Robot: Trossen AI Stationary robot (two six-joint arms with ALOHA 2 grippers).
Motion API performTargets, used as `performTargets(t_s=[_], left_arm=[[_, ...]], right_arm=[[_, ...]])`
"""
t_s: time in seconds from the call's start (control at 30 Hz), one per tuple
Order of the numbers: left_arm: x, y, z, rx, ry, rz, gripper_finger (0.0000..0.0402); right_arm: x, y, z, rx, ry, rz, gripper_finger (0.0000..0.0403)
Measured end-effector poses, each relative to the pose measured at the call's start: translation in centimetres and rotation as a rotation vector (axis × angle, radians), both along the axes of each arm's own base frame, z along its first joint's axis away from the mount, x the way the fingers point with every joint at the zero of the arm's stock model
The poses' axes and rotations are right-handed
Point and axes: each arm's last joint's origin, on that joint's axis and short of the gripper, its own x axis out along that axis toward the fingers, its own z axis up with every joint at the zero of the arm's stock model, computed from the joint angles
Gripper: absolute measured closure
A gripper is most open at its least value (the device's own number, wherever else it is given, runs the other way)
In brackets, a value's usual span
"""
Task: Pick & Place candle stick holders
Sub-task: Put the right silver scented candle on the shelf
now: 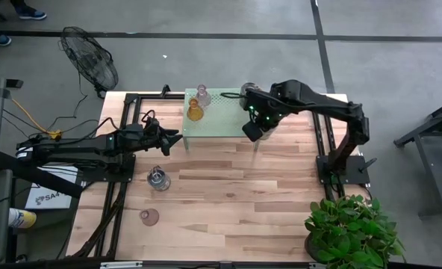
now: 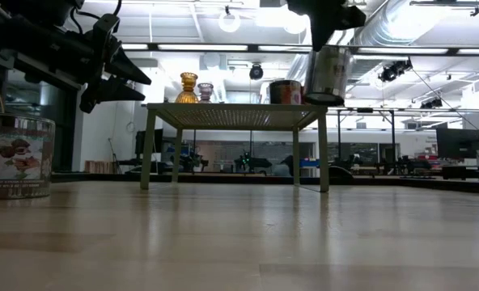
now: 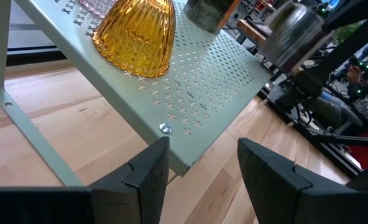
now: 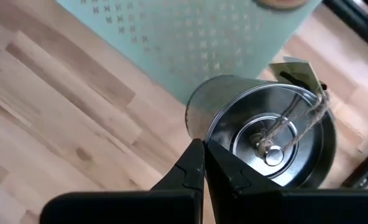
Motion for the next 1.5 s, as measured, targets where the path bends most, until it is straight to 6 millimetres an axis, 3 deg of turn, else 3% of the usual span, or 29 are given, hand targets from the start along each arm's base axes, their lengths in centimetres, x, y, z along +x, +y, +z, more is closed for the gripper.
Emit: performTargets(t_s=[0.17,0.57,0.9,1.5], left_arm=[[0.0,0.0,0.0,0.000,0.000,0.000,0.0215],[0.0,0.0,0.0,0.000,0.000,0.000,0.0215],[0.0,0.0,0.0,0.000,0.000,0.000,0.0215],[0.0,0.0,0.0,0.000,0.000,0.000,0.0215]], right_arm=[[1.1,-0.9,0.3,-0.037,-0.006,0.033,0.0403],[6.1,-3.0,-0.3,-0.089,-0.023,0.163,0.0403],[7.3,-4.3,-1.9,-0.106,0.015,0.184,0.0403],[9.1,-6.4,-2.5,-0.170,-0.118,0.190,0.0403]])
